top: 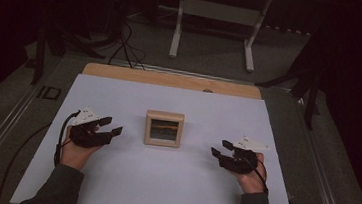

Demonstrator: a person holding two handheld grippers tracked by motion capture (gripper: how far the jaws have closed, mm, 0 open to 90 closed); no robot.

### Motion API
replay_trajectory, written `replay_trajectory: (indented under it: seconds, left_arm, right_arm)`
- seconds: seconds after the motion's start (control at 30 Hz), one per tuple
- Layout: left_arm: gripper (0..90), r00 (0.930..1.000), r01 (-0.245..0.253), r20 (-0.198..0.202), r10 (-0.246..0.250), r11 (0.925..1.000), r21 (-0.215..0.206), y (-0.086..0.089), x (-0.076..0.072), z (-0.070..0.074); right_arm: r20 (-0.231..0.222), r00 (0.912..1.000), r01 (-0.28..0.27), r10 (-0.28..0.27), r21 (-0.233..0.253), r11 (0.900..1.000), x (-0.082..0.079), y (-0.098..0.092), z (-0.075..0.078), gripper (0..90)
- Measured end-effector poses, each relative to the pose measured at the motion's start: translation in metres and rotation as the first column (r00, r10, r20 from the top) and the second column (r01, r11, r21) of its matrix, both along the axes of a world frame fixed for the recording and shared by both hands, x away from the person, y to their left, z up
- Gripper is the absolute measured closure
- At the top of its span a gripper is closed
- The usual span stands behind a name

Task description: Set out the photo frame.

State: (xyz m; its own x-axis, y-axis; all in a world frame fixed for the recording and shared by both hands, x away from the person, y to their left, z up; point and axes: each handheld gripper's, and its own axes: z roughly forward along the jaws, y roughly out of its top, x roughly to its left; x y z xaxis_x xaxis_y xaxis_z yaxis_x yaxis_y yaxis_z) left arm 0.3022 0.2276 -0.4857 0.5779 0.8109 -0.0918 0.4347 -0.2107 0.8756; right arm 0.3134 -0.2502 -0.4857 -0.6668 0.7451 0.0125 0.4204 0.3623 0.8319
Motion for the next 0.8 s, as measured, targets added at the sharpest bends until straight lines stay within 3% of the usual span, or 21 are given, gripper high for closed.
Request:
replay_trajectory:
  seconds: [0.13, 0.33, 0.8]
  left_arm:
    - [41.6, 1.0000, -0.006, -0.001, 0.006, 1.0000, 0.003, 0.008, -0.006, -0.003]
    - [41.6, 0.9995, -0.032, 0.006, 0.032, 0.9990, -0.032, 0.022, -0.015, -0.005]
    - [39.6, 0.9985, -0.047, 0.027, 0.048, 0.9988, -0.010, 0.041, -0.042, -0.007]
  right_arm:
    - [0.001, 0.9999, 0.017, -0.017, 0.012, 1.000, -0.005, -0.010, 0.001, 44.6]
    - [0.007, 0.9993, 0.036, -0.036, 0.031, 0.999, -0.015, -0.021, 0.003, 44.1]
    - [0.011, 0.9982, 0.058, -0.059, 0.065, 0.996, -0.038, -0.045, -0.001, 41.2]
